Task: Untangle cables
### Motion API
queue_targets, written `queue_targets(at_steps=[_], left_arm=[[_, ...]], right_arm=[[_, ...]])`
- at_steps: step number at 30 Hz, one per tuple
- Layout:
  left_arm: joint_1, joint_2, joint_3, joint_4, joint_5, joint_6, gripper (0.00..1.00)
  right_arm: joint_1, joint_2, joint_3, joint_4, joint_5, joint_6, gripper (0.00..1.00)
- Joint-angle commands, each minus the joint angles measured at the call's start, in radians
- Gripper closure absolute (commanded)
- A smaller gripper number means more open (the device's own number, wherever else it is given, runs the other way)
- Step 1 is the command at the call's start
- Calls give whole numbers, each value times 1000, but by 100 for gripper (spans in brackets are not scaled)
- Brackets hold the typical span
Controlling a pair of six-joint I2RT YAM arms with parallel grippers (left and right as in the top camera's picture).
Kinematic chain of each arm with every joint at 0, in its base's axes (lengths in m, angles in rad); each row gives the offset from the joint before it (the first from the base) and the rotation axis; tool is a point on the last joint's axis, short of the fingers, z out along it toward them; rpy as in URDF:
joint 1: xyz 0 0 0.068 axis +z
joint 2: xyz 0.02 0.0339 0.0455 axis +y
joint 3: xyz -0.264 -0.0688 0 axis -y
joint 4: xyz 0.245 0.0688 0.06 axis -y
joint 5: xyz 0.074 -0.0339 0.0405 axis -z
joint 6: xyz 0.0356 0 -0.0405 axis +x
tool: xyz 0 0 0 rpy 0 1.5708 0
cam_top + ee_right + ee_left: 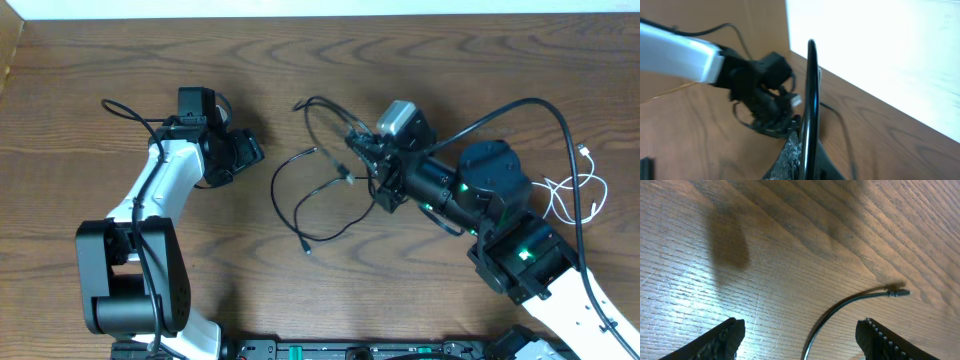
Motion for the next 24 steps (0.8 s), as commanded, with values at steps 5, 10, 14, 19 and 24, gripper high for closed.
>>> queue_targets(at_steps=[5,10,14,19,24], left_arm=[[0,10,0,-2,-10,5,23],[0,10,0,-2,-10,5,23],[0,10,0,-2,-10,5,23],[0,10,0,-2,-10,5,23],[0,10,0,-2,-10,5,23]], right_arm=[[-12,87,7,-49,40,18,99],[-8,148,7,-74,14,28,47],[-10,162,7,-75,22,27,20],[-10,174,7,-122,69,28,12],[-10,206,7,-218,102,28,9]])
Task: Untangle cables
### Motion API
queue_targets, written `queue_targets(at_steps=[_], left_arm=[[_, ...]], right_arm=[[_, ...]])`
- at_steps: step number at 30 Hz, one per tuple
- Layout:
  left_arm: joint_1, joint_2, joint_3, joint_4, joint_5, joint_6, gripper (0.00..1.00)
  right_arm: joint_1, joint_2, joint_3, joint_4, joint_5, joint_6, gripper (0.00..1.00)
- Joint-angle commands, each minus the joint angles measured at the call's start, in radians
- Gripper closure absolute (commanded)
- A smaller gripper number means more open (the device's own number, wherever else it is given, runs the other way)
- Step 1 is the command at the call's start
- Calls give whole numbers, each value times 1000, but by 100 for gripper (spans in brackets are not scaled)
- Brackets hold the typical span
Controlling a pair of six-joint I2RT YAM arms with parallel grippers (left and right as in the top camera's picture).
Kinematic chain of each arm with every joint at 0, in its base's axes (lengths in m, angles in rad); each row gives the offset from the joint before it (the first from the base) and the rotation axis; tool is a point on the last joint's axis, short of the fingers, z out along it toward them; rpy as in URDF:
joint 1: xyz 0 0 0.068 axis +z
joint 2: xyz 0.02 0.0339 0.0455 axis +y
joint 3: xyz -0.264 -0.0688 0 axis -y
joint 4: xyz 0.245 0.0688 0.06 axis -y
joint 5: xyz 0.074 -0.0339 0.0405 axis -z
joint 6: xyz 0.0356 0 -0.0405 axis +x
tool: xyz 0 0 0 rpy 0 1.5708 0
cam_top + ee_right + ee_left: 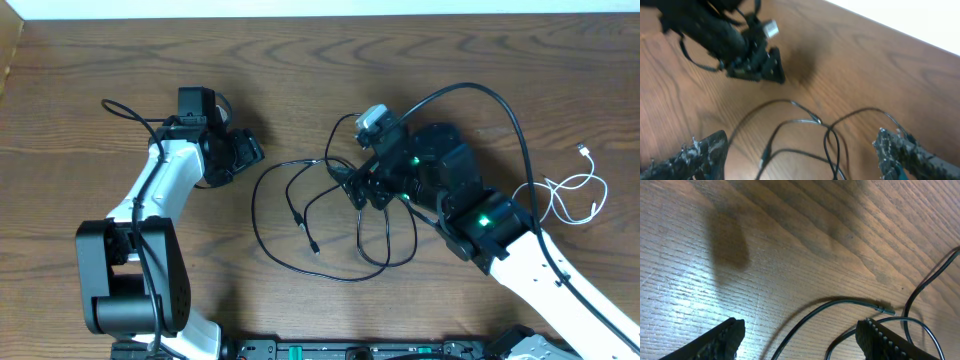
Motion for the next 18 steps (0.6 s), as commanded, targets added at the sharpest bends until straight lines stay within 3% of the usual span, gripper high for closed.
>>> queue_targets(at_steps=[1,7,13,15,16,17,18], left_arm=[[0,10,0,-2,-10,5,23],[0,10,0,-2,-10,5,23],[0,10,0,-2,-10,5,23],[0,10,0,-2,-10,5,23],[0,10,0,-3,-10,5,23],[0,10,0,-3,-10,5,23],[0,10,0,-3,-10,5,23]], right_arm=[[-2,38,7,-45,34,3,16],[-2,126,7,-143,32,117,68],[-2,234,7,-193,32,260,99],[-2,274,7,-194,25,296,97],[-1,289,7,-198,14,314,91],[0,315,7,-209,-13,341,60],[0,332,7,-219,-29,353,54]])
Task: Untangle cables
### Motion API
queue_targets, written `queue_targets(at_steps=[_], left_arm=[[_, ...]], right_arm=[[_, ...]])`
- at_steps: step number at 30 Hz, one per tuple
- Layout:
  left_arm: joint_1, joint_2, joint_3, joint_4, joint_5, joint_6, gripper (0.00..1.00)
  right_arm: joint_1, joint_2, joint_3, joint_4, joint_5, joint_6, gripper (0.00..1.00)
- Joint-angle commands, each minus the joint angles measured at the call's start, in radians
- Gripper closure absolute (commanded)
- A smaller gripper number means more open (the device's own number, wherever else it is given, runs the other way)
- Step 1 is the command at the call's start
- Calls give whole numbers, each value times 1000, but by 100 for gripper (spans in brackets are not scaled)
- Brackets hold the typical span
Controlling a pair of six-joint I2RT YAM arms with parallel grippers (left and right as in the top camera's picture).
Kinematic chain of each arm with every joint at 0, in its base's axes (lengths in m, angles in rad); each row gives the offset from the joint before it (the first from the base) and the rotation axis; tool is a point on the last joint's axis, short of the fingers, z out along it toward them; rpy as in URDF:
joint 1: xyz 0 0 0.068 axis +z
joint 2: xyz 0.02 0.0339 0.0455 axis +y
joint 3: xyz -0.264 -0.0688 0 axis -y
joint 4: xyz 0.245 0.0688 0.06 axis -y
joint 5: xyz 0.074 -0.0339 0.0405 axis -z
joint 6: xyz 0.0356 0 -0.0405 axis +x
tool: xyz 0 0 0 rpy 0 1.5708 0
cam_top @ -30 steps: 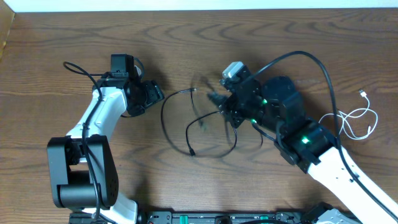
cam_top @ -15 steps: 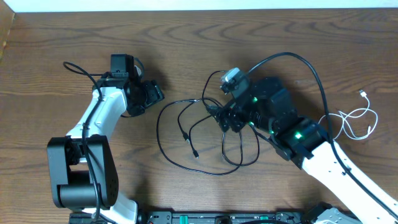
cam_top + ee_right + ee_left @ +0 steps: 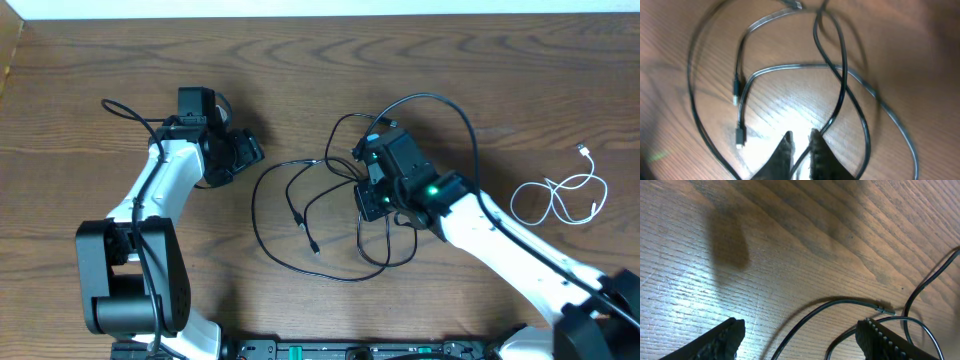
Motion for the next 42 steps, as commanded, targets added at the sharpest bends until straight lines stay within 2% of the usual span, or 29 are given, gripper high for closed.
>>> queue_targets(at_steps=[1,3,10,12,14,15,16,19,23,28,35,42], left_arm=[[0,10,0,-3,-9,5,23],[0,10,0,-2,-9,5,23],[0,10,0,-2,-9,5,23],[0,10,0,-2,-9,5,23],[0,10,0,-3,-9,5,23],[0,10,0,-2,-9,5,23],[0,10,0,-2,-9,5,23],[0,10,0,-3,-9,5,23],[0,10,0,-2,-9,5,23],[0,10,0,-3,-9,5,23],[0,10,0,-6,-9,5,23],[0,10,0,-6,-9,5,23]], right_arm=[[2,65,7,-33,-59,110,51],[6,98,7,-53,-60,125,48],[52,235,7,-71,-80,167,52],[62,265,7,-56,-89,169,62],[72,291,7,-12,-121,159,82],[72,294,7,12,-140,141,97],[72,293,8,26,-155,130,99],[47,235,25,34,-240,72,99],[3,72,49,35,-396,-66,99],[-29,-175,54,60,-376,-185,99],[-50,-447,54,96,-63,-202,99],[-74,-552,54,110,315,-203,99]])
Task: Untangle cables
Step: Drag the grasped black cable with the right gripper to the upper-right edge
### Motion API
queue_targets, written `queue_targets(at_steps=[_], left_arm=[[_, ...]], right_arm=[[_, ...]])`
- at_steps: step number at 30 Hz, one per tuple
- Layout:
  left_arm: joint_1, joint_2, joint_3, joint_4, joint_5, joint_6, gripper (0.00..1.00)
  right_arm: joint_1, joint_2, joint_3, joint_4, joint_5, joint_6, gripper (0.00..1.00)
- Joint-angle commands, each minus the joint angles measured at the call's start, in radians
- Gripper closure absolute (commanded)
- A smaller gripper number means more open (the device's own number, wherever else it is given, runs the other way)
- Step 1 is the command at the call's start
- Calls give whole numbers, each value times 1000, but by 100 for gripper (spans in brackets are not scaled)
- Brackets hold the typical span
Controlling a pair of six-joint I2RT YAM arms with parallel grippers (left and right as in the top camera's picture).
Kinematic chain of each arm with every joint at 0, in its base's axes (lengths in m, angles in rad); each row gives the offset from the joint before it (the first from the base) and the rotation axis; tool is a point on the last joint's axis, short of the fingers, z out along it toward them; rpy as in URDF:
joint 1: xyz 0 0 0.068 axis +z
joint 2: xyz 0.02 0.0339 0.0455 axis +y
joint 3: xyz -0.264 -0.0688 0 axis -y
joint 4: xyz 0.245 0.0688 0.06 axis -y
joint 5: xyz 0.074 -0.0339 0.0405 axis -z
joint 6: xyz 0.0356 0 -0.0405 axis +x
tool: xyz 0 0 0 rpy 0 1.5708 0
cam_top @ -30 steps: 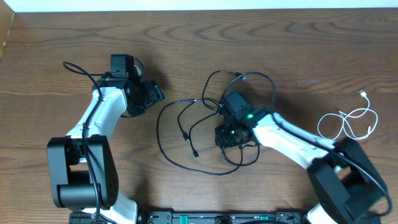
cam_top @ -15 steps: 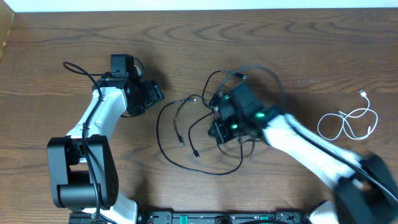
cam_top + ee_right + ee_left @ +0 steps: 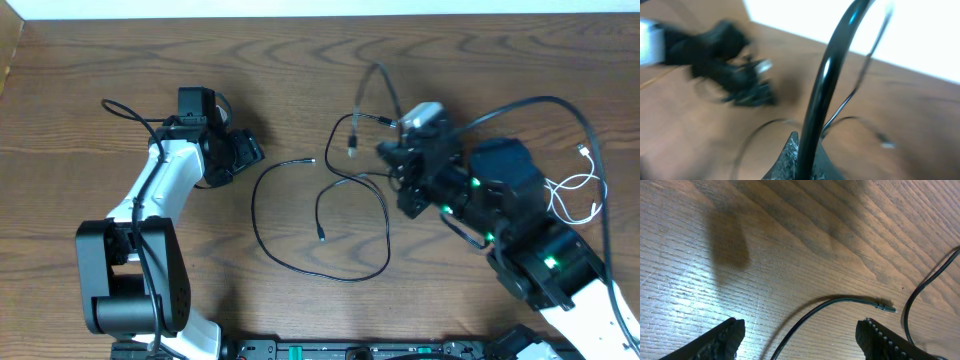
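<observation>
Black cables lie in the middle of the table in the overhead view. One wide loop (image 3: 262, 232) stays flat, and its plug end (image 3: 887, 309) shows in the left wrist view. My right gripper (image 3: 402, 170) is shut on another black cable (image 3: 831, 70) and holds it up off the wood; that strand's ends (image 3: 353, 150) dangle toward the far side. My left gripper (image 3: 800, 341) rests low over the table at the left, open, with the flat loop's cable running between its fingers (image 3: 724, 336) untouched. The right wrist view is blurred.
A coiled white cable (image 3: 575, 195) lies at the right edge, beyond the right arm. The right arm's own thick black lead (image 3: 545, 105) arches over it. The left arm's base (image 3: 125, 285) stands at the front left.
My right gripper was down on the tangle with its fingers nearly together. Now it is higher and further right, shut on one black cable. Fewer loops lie crossed on the table. The left arm has not moved.
At first my right gripper held a black cable up over the middle. Then it was open above the cables, which lay spread and crossed on the table. Then it was down on the crossing. Now it holds one strand raised, leaving a single wide loop flat.
</observation>
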Motion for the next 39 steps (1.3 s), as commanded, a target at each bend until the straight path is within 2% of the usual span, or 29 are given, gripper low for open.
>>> queue_targets(at_steps=[1,4,10,14,17,27,39], left_arm=[[0,10,0,-4,-9,5,23],[0,10,0,-4,-10,5,23],[0,10,0,-4,-9,5,23],[0,10,0,-4,-9,5,23],[0,10,0,-4,-9,5,23],[0,10,0,-4,-9,5,23],[0,10,0,-4,-10,6,23]], right_arm=[[-28,-25,8,23,317,-22,99],[-53,-39,8,94,436,-74,99],[-85,-73,8,321,515,-264,99],[-116,-75,8,393,623,-361,99],[-143,-65,8,347,682,-361,99],[-245,89,8,-21,711,-259,99],[-353,282,8,-100,712,-235,99]])
